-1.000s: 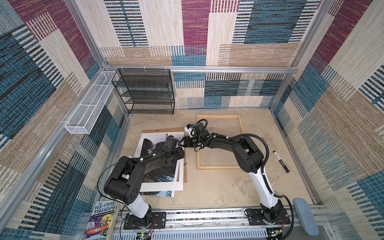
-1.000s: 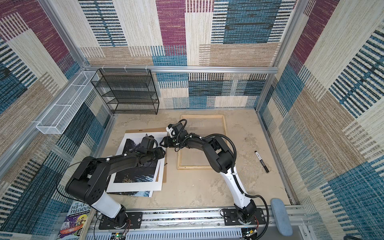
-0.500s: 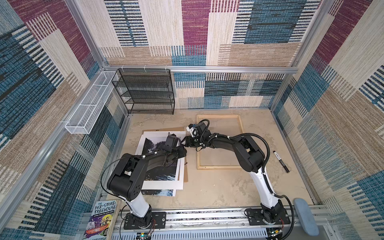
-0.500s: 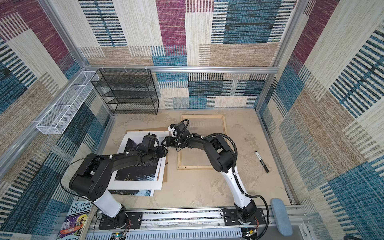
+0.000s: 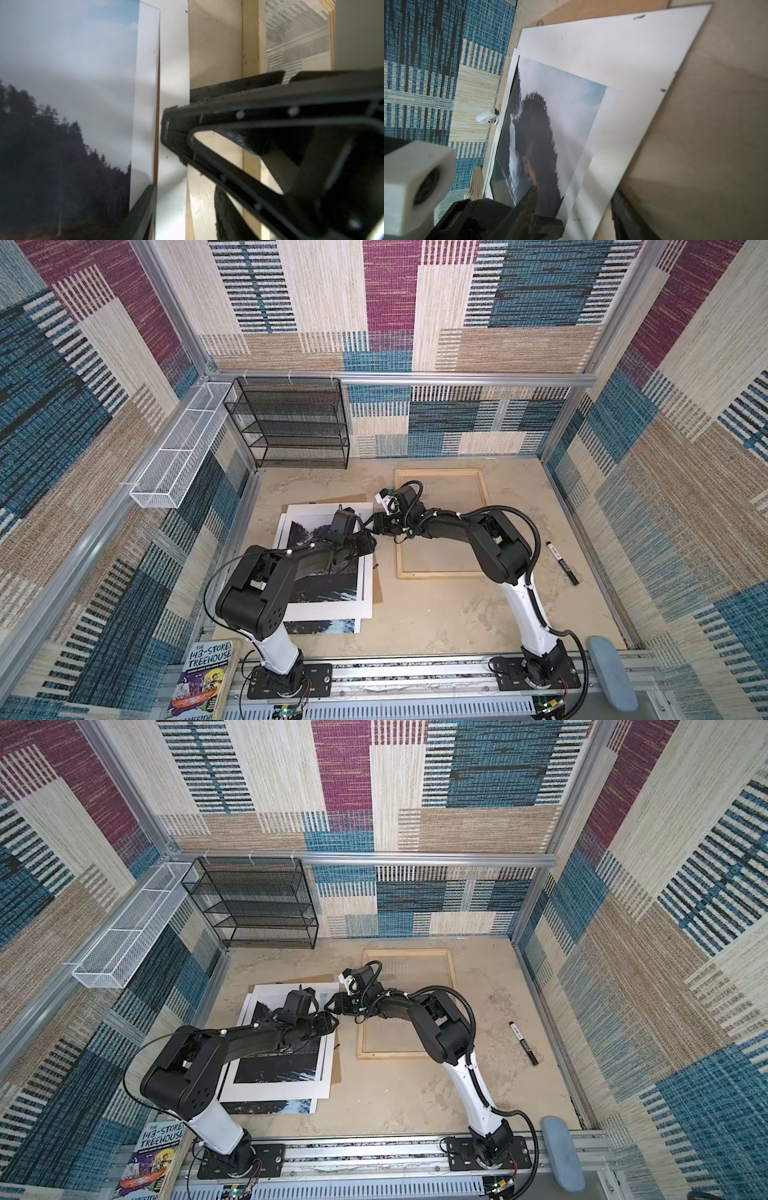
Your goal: Put the photo into the frame
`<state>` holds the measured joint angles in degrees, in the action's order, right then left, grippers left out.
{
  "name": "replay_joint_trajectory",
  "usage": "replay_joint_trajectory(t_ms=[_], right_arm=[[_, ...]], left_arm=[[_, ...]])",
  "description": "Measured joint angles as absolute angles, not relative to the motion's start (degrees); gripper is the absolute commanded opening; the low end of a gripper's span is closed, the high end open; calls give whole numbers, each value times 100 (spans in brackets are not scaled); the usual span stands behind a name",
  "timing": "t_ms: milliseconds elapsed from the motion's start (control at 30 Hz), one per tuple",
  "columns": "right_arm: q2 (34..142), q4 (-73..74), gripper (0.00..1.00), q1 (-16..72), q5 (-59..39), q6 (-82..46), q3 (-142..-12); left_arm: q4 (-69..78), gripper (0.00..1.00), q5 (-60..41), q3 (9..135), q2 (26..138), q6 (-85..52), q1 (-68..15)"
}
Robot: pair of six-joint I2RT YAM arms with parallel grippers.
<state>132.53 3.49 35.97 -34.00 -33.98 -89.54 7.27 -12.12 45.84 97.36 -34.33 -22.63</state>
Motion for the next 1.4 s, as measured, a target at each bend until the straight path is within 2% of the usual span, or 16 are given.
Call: replay_joint_trajectory(t_ms=[167,1067,1200,1267,1400], right_arm=[[13233,419,48,3575,-3470,-3426,-8855],[13082,626,29,3555,-3691,-3551,-8584],[13078,637,22,3555,-3697,-3548,-8576],[13080,637,16,3555,-3697,-3548,-8576],[13080,633,13,3555,-3695,-3546,-8576]], left_arm=[[731,48,-1245,4584,9736,-3433,-2263],[819,48,-1280,4563,9773,-3433,-2263],[871,48,-1308,4563,9793,-3433,-2263],[875,48,-1326,4563,9797,-3433,-2263],[875,48,-1326,4563,9795,-3433,-2263]])
